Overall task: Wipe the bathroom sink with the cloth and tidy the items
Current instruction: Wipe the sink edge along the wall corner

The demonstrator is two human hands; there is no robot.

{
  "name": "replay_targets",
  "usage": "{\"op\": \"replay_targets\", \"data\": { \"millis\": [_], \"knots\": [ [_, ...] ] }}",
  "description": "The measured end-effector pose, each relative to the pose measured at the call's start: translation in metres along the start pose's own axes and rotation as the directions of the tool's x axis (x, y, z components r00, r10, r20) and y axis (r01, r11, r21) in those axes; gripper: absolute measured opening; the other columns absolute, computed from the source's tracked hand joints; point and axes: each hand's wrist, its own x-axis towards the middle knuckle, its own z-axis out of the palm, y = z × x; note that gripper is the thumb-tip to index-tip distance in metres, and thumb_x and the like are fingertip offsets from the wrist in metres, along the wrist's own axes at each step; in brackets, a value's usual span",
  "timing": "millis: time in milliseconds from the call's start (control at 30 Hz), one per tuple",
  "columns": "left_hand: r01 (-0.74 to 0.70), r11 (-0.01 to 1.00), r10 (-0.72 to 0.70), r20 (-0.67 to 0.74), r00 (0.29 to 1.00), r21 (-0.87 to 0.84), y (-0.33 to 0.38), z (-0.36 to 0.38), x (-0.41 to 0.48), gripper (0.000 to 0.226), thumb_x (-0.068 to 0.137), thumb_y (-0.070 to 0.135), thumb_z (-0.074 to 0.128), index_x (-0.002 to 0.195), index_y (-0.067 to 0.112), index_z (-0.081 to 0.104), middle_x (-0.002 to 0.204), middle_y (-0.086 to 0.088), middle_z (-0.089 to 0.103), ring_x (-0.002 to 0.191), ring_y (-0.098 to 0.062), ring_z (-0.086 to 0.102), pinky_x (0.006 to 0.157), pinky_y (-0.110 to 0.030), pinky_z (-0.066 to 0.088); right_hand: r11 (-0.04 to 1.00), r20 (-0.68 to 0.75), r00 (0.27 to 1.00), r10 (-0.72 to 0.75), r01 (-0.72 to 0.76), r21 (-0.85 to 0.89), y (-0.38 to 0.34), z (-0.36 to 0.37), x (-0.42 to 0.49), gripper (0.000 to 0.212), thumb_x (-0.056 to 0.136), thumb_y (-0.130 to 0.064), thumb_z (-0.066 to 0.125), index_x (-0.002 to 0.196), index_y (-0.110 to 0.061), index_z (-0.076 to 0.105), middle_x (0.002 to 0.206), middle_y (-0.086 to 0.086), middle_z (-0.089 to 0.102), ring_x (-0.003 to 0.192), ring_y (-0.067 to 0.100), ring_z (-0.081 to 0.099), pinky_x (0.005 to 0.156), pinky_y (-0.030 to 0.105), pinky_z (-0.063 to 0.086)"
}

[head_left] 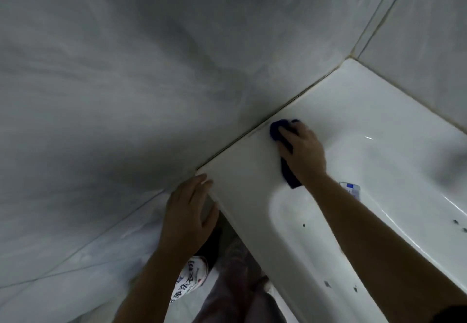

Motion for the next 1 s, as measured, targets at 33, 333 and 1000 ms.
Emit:
{"op": "replay_targets", "data": {
  "millis": [33, 333, 1000],
  "knots": [
    [0.007, 1.0, -0.006, -0.01, 1.0, 0.015, 0.0, -0.003, -0.008, 0.043, 0.084, 0.032, 0.046, 0.112, 0.003, 0.061, 0.115, -0.015, 0.061, 0.106, -0.024, 0.05, 0.089, -0.038, 0.041, 0.989, -0.036, 0.988, 0.15, -0.15, 0.008, 0.003, 0.0, 0.005, 0.035, 0.085, -0.026, 0.051, 0.112, -0.007, 0.063, 0.112, 0.019, 0.059, 0.092, 0.04, 0.057, 0.068, 0.043, 0.049],
    [0.175, 0.982, -0.177, 0.024, 0.984, 0.071, -0.004, -0.021, -0.068, 0.048, 0.084, 0.036, 0.045, 0.114, 0.001, 0.06, 0.12, -0.017, 0.059, 0.107, -0.035, 0.056, 0.089, -0.047, 0.047, 0.979, 0.236, 0.959, -0.154, 0.116, 0.169, -0.133, 0.025, -0.076, 0.037, 0.084, -0.025, 0.051, 0.118, -0.011, 0.058, 0.117, 0.016, 0.056, 0.092, 0.039, 0.056, 0.069, 0.045, 0.048],
    [-0.18, 0.981, 0.187, 0.118, 0.975, -0.068, 0.008, 0.004, -0.055, 0.043, 0.086, 0.029, 0.046, 0.113, 0.0, 0.059, 0.117, -0.019, 0.06, 0.11, -0.033, 0.053, 0.092, -0.046, 0.044, 0.889, 0.026, 0.889, 0.458, -0.457, -0.035, -0.094, -0.049, -0.211, 0.032, 0.082, -0.021, 0.061, 0.109, -0.003, 0.061, 0.097, 0.017, 0.059, 0.076, 0.035, 0.057, 0.061, 0.042, 0.051]
  ]
}}
